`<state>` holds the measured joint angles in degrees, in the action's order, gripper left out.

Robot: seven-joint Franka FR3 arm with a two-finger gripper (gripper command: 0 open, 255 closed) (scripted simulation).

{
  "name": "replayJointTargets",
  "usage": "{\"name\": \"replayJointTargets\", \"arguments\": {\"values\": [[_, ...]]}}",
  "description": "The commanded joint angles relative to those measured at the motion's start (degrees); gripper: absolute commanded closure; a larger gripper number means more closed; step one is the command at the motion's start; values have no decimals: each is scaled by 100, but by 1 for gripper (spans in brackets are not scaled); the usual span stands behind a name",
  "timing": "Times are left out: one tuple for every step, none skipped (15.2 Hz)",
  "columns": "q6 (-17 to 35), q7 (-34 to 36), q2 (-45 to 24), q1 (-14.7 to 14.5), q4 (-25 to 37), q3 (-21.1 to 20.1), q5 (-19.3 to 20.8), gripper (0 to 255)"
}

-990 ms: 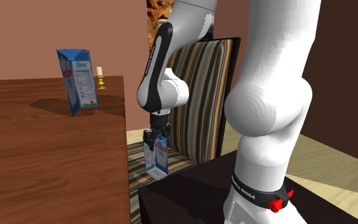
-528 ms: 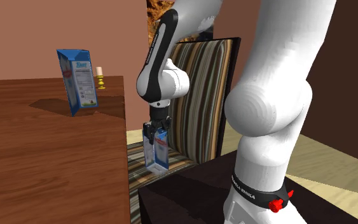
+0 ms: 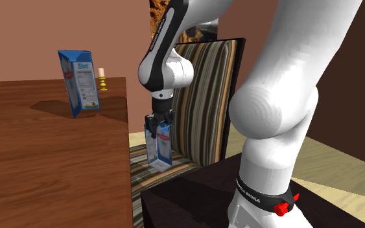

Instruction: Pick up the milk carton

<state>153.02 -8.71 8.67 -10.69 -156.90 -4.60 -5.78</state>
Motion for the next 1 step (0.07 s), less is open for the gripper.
{"name": "replayJointTargets", "arguments": {"values": [[-77, 0, 69, 2, 13, 3, 3, 255]]}}
